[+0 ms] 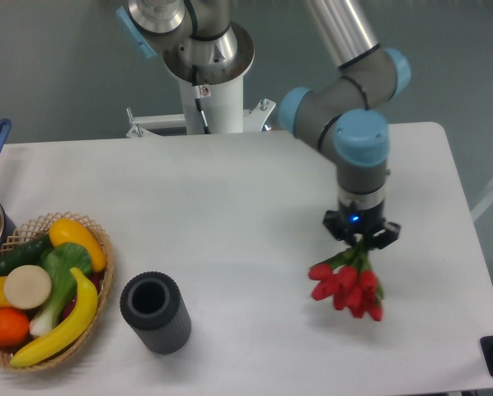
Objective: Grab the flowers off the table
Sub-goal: 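Lift the gripped tulip bunch up off the table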
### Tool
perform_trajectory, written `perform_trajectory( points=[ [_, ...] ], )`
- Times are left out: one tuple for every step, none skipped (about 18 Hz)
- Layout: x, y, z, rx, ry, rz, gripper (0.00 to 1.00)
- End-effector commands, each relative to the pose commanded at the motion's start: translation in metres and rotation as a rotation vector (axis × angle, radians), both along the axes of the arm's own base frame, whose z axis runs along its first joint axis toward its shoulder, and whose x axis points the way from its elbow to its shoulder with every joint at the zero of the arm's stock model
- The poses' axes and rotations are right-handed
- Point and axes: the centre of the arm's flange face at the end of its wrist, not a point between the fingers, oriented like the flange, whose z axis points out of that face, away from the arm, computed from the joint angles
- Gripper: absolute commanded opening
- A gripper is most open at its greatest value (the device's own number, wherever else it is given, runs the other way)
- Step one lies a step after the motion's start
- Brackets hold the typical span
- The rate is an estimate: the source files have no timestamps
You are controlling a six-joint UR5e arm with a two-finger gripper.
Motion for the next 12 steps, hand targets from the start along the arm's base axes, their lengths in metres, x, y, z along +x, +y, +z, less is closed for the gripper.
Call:
perform_trajectory(
  points=[
    [-0.003,0.001,0.006,-0.010,-0.019,-0.001,0.00],
    [-0.006,0.003,0.017,-0.015,-0.032,-0.002,0.00],
    [-0.010,0.005,0.026,-0.022,-0.046,-0.002,0.00],
    [-0.012,0.007,0.030,-0.031,-0.065,-0.003,0.00],
    [-0.013,0.008,0.033,-0.038,-0.080,-0.005,0.00],
    [-0.015,0.009,0.037,-0.042,-0.089,-0.005,0.00],
    [-0.015,0.009,0.038,-0.043,-0.090,-0.006,0.00],
    [-0.015,0.010,0.039,-0.042,-0.091,-0.006,0.00],
    [-0.015,0.010,0.039,-0.041,-0.089,-0.006,0.00],
    [-0.015,0.010,0.039,-0.041,-0.089,-0.006,0.00],
    [-0.016,0.010,0.040,-0.041,-0.088,-0.006,0.00],
    [-0.016,0.010,0.040,-0.041,-0.088,-0.006,0.00]
  ],
)
